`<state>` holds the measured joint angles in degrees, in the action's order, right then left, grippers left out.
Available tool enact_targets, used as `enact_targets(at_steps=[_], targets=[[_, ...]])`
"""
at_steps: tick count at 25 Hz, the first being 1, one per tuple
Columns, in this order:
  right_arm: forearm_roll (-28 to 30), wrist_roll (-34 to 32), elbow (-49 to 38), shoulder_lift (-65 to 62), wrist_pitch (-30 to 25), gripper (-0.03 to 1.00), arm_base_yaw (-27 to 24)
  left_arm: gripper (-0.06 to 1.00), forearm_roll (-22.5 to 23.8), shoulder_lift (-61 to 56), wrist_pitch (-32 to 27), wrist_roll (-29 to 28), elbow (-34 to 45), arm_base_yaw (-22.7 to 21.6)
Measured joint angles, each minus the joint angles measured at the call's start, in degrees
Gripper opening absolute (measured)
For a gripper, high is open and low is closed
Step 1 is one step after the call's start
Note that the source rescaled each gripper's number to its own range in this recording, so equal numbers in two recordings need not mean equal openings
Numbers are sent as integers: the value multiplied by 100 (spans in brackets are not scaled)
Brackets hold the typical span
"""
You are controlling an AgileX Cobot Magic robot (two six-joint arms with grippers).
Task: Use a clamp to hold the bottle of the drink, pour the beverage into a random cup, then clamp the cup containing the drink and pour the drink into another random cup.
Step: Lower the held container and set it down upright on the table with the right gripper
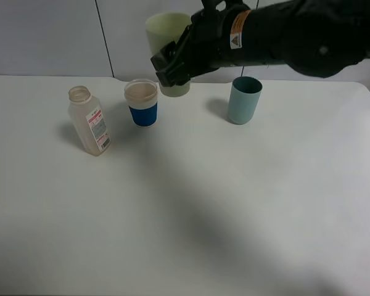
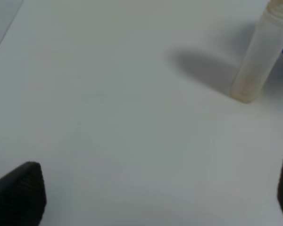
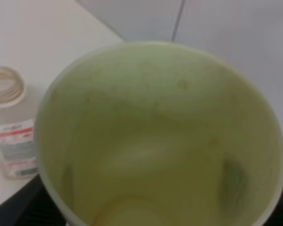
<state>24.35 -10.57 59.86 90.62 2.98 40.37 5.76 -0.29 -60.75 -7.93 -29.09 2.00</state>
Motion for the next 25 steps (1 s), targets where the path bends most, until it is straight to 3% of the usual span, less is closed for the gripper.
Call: enact_targets(at_steps=[2, 5, 10, 20, 25], targets=[[-1324, 1425, -347, 7, 416, 4, 0, 100, 0, 0, 0, 0, 0, 0], [-2524, 2617, -977, 81, 1167, 4, 0, 100, 0, 0, 0, 0, 0, 0], [-2632, 2743, -1435, 422, 1771, 4, 0, 100, 0, 0, 0, 0, 0, 0], [-2632, 2496, -1464, 1504, 2798, 4, 0, 100, 0, 0, 0, 0, 0, 0], [-2632, 2491, -1459, 1776, 3054, 4, 0, 100, 0, 0, 0, 0, 0, 0]])
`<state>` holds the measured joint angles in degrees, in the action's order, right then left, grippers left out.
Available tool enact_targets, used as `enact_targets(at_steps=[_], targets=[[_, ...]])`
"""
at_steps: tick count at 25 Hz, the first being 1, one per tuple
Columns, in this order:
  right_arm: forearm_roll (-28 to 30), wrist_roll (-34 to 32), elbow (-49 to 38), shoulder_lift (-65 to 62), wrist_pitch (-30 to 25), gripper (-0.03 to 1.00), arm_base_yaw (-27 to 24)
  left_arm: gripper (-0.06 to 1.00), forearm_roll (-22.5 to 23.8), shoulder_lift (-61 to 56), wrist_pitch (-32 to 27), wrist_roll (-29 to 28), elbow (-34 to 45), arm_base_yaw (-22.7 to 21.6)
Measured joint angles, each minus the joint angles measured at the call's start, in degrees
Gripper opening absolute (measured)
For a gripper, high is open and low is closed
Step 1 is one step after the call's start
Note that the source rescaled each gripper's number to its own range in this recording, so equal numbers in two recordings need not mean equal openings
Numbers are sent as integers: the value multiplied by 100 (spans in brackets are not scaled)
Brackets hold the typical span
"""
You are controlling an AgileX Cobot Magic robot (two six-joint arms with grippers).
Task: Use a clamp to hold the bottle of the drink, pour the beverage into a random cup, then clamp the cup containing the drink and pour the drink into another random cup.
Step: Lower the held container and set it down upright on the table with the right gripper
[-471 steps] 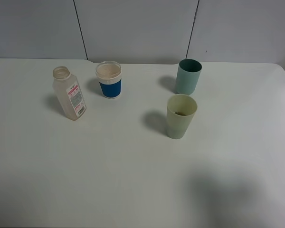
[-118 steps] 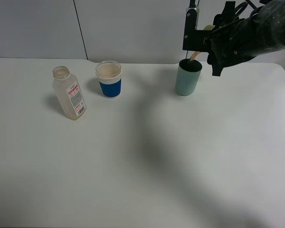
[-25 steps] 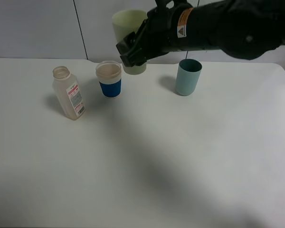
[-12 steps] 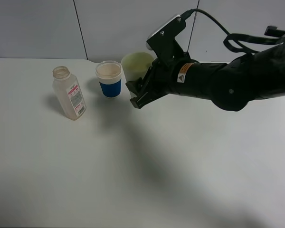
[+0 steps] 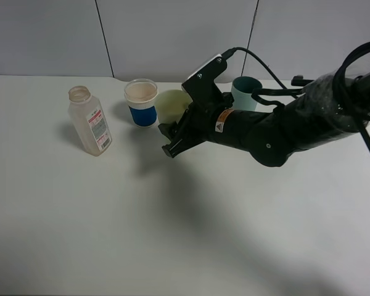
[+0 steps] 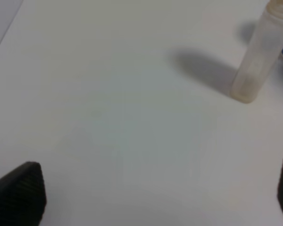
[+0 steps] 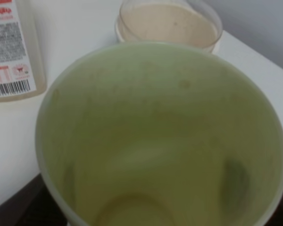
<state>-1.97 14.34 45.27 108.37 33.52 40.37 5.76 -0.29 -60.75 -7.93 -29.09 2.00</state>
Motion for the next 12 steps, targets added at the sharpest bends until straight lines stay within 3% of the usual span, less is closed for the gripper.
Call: enact_targets(at_steps=[12], targets=[[5, -6, 5, 793, 814, 4, 0, 100, 0, 0, 0, 0, 0, 0]])
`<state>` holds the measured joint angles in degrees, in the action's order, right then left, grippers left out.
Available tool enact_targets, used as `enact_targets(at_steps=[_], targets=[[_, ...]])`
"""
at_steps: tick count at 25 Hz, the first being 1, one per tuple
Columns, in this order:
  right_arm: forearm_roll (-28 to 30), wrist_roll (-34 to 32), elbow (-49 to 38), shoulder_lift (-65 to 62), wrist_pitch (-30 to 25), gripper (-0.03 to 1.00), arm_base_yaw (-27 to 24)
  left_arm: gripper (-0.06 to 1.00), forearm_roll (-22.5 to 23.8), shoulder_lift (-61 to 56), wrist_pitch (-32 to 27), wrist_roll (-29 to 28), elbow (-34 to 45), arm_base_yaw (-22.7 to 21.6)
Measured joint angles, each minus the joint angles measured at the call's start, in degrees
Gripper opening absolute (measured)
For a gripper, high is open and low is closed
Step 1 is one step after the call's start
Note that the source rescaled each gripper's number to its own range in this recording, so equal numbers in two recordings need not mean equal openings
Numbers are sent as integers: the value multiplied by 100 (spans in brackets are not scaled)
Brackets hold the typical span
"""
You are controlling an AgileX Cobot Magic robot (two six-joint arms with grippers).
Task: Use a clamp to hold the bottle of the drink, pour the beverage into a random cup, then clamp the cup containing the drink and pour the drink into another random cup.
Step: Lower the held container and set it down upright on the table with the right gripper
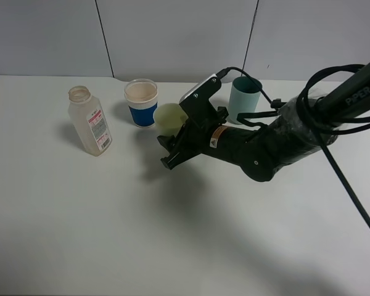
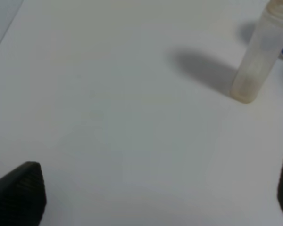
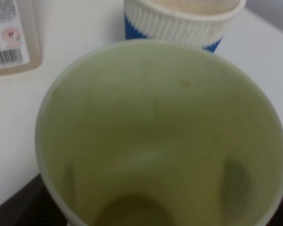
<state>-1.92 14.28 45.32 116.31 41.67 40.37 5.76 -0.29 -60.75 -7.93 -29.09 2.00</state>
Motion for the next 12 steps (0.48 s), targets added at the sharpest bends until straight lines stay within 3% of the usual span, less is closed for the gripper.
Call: enact_targets(at_steps=[3, 12], targets=[[0, 0, 5, 167, 317, 4, 0, 100, 0, 0, 0, 0, 0, 0], [-5, -136, 5, 209, 429, 4, 0, 100, 0, 0, 0, 0, 0, 0]])
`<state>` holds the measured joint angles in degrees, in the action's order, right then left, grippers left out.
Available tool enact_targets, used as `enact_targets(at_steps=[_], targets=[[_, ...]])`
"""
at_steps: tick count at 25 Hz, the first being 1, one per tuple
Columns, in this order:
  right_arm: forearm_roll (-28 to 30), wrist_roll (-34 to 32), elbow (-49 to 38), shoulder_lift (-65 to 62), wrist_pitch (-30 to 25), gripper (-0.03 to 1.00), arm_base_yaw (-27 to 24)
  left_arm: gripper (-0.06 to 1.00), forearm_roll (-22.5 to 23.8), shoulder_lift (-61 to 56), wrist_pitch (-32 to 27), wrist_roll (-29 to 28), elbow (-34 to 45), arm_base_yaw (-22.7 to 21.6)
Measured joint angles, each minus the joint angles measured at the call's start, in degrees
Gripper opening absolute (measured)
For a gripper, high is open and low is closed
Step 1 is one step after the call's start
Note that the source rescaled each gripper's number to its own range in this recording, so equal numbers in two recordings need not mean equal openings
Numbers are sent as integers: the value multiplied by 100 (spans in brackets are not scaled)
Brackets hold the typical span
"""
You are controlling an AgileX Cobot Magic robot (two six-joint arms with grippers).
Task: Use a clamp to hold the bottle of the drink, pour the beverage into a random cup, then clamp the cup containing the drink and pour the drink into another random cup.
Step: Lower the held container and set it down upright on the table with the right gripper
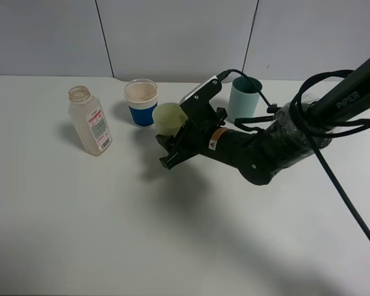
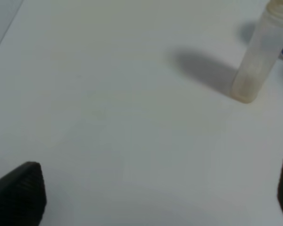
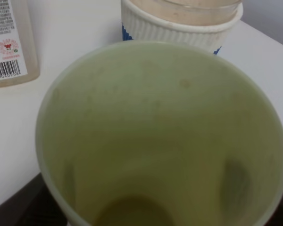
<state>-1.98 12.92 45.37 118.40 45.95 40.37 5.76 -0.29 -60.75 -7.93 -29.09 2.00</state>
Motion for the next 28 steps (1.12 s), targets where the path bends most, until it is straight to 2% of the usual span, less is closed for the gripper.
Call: enact_targets(at_steps=[6, 11, 27, 28], targets=[[-6, -431, 0, -131, -287, 4, 0, 100, 0, 0, 0, 0, 0, 0], [-6, -508, 0, -237, -542, 4, 0, 100, 0, 0, 0, 0, 0, 0], [0, -508, 0, -254, -591, 4, 0, 100, 0, 0, 0, 0, 0, 0], [0, -510, 0, -254, -596, 12, 0, 100, 0, 0, 0, 0, 0, 0]])
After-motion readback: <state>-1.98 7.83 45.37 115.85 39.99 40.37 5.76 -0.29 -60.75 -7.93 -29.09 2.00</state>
